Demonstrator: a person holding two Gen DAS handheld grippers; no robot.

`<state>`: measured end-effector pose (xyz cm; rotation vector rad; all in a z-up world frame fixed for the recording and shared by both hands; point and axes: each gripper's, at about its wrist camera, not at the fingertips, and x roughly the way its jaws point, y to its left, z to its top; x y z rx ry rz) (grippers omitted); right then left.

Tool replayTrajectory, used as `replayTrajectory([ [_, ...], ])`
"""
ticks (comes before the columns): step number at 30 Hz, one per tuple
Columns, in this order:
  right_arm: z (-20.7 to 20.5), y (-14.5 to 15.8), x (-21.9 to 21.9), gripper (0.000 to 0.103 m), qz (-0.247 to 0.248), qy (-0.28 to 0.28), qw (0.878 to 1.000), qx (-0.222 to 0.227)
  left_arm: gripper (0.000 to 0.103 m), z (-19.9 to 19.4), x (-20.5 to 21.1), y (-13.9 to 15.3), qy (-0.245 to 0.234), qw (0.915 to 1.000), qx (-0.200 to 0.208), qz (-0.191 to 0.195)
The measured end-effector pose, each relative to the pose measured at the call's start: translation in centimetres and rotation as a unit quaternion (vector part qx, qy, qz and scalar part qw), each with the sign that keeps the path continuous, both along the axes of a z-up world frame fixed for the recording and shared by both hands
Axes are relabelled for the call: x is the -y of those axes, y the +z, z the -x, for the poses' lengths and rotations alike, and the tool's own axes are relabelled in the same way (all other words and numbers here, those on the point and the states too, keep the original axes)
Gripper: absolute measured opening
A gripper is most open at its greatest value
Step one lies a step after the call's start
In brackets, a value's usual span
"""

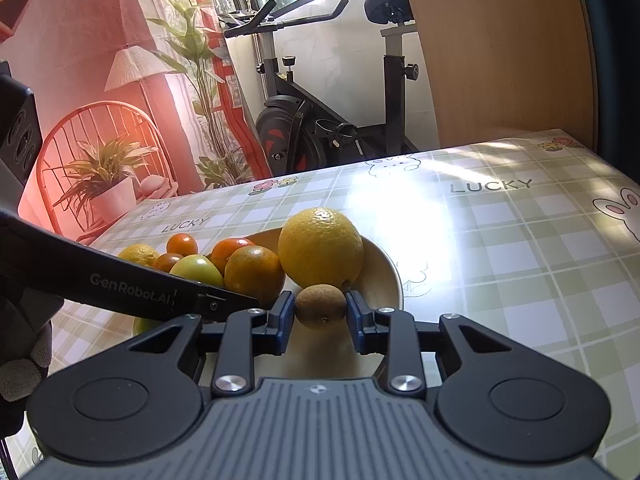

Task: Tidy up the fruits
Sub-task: 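Open the right tool to set the kiwi on the plate while the left tool lowers its fruit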

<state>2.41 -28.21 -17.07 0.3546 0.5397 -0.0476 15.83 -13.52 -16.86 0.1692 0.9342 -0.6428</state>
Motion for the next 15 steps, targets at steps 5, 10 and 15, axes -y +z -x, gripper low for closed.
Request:
replayTrajectory([
  [5,0.0,0.0,-0.1,0.034,0.001,-0.002,1.0,0.0,0.03,0.2,-0.3,0.5,0.0,1.0,0.003,0.009],
  [10,0.3,0.0,0.1,0.044,-0.005,-0.006,1.0,0.008,0.031,0.8,-0.9,1.4,0.004,0.9996,0.011,0.024],
  [15,0.7,0.0,0.3,0.054,-0.013,-0.007,1.0,0.018,0.032,2.0,-2.1,3.3,0.011,0.9983,0.034,0.047],
])
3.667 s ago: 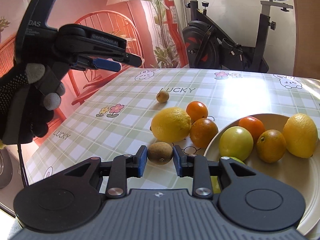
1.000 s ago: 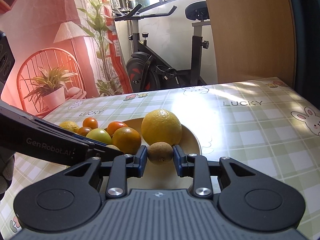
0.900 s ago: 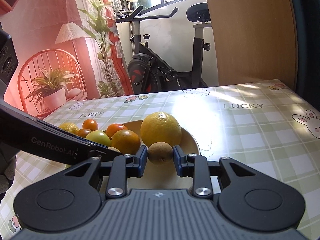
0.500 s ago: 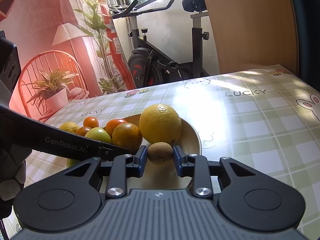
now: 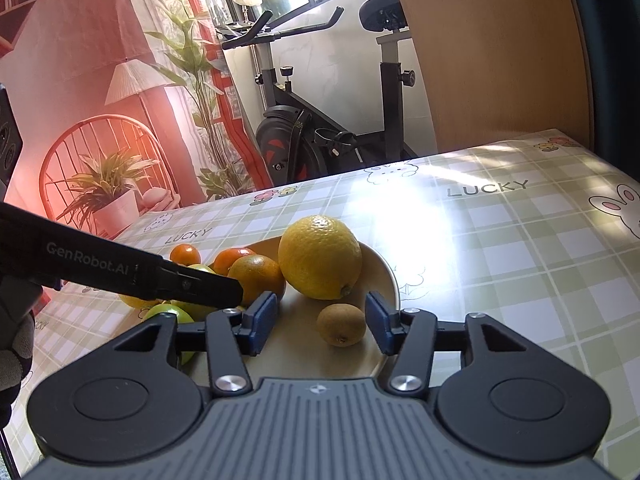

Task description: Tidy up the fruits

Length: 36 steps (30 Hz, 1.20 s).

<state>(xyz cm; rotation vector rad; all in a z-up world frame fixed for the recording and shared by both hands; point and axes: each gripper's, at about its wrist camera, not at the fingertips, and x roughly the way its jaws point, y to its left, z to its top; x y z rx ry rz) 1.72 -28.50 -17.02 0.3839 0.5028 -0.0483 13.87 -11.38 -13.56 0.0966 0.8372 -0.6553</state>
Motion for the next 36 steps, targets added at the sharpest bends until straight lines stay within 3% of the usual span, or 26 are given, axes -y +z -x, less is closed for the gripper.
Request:
replayTrajectory([
  [4,0.2,0.1,-0.1,0.053,-0.001,0.0,1.0,0.006,0.042,0.6,-1.7,1.2,0.021,0.9995,0.018,0.015],
  [11,0.8,0.2,0.0,0.053,-0.004,-0.009,1.0,0.018,0.042,-0.2,-5.3,2.4,0.055,0.9979,0.025,0.021],
  [23,1.0,1.7,-0.6,0.052,-0.008,-0.022,1.0,-0.005,0.042,-2.8,-13.2,5.1,0.106,0.9928,0.048,0.028],
  [29,-0.8,4.5,-2.5,0.052,0.007,0.0,1.0,0.008,0.045,-4.0,-15.7,6.2,0.119,0.9902,0.058,0.045],
  [31,-1.6,5.1,-3.5,0.052,0.012,0.012,1.0,0.008,0.056,-4.3,-16.4,6.1,0.122,0.9895,0.059,0.049],
  [36,-4.6,5.6,-7.1,0.052,0.034,0.059,0.998,-0.003,0.056,-4.9,-17.4,5.2,0.12,0.9903,0.052,0.048],
])
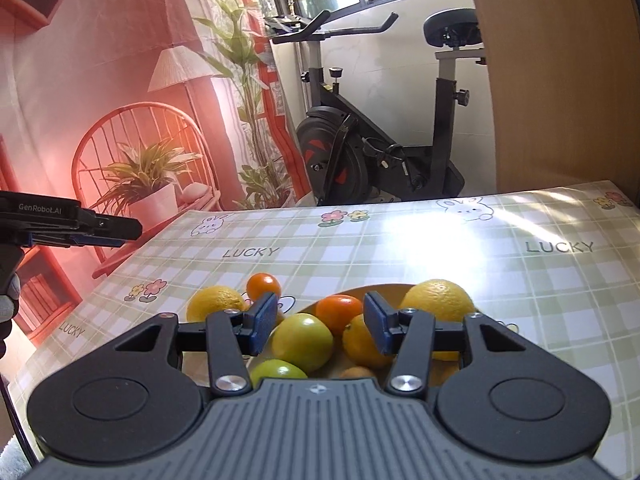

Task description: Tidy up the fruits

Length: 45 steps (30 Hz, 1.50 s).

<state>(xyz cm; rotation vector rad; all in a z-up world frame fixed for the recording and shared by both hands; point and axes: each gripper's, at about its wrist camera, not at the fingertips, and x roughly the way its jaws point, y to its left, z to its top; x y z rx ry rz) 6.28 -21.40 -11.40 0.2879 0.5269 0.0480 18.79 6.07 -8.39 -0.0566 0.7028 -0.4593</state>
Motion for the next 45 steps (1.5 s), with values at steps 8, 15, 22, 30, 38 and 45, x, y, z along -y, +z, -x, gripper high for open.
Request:
replayTrajectory([
  [8,-5.8,-0.3,-7.0,0.065,0.081,0.133,0.988,-0.024,0.056,-1.5,-1.8,-2.5,-0.002,0.9996,-0.028,0.004],
  [15,-9.8,-2.4,-9.5,0.069,0.129,0.165,0.976,-0.055,0.062,-2.5,-2.4,-4.3,0.003,0.9974,-0.059,0.041],
  [22,-11.8,-3.8,-10.5,0.072,0.137,0.174,0.971,-0.085,0.063,-2.7,-1.2,-5.2,-0.011,0.9964,-0.069,0.048],
  [30,-11.5,-3.7,-11.6,0.073,0.14,0.18,0.97,-0.088,0.064,-2.8,-0.4,-6.9,-0.021,0.9937,-0.094,0.057],
  [38,-10.3,-3.8,-12.0,0.073,0.143,0.184,0.969,-0.086,0.065,-2.9,0.3,-7.7,-0.034,0.9923,-0.104,0.058],
  [45,-10.4,-4.2,-12.5,0.067,0.168,0.186,0.964,-0.086,0.068,-3.5,0.3,-8.7,-0.034,0.9903,-0.112,0.075],
])
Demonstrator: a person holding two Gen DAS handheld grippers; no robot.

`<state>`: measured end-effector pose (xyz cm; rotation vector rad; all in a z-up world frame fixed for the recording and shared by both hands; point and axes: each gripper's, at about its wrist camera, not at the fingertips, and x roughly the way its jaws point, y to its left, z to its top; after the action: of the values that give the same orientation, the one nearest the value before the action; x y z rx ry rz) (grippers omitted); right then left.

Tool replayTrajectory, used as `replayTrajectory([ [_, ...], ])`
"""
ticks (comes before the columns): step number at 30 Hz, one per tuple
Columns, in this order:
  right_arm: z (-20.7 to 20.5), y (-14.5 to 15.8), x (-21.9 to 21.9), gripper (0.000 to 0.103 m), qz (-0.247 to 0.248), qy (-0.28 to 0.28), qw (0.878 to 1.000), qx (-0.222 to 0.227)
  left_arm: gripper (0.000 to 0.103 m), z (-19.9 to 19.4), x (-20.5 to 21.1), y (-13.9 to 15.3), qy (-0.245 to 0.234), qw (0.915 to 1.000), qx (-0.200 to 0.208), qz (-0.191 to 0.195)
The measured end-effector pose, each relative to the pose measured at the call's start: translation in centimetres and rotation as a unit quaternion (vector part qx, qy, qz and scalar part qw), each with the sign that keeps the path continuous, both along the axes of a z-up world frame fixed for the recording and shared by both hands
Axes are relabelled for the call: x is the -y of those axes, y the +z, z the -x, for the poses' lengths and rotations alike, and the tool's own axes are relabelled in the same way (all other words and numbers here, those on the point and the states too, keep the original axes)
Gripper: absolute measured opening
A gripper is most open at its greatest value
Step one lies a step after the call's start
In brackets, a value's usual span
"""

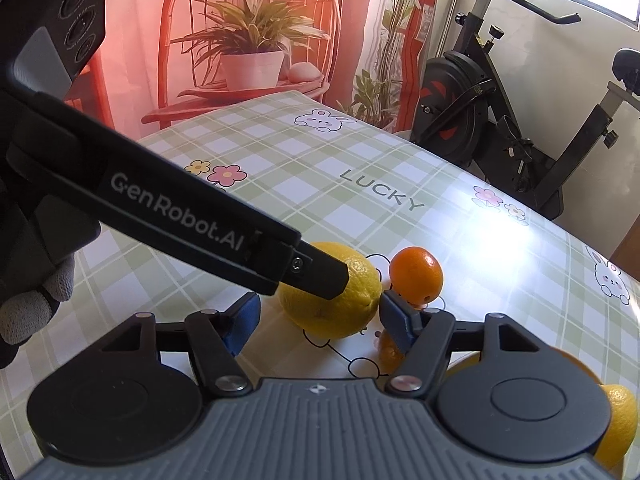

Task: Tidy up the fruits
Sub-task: 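Move the left tool to the yellow lemon and close around it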

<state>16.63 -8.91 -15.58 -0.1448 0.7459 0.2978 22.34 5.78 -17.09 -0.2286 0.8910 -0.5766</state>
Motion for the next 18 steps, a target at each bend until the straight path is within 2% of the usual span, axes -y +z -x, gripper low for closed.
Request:
replayTrajectory([
  [7,-0.6,-0.4,-0.1,0.063,0.011,-0.003,1.0,0.003,0.072,-0.4,0.0,-1.0,0.008,0.9997,-0.008,0.022],
  [18,-0.7,-0.8,-0.3,0.062,0.013,-0.005,1.0,0.003,0.069,-0.2,0.3,-1.9,0.006,0.9996,-0.013,0.027],
])
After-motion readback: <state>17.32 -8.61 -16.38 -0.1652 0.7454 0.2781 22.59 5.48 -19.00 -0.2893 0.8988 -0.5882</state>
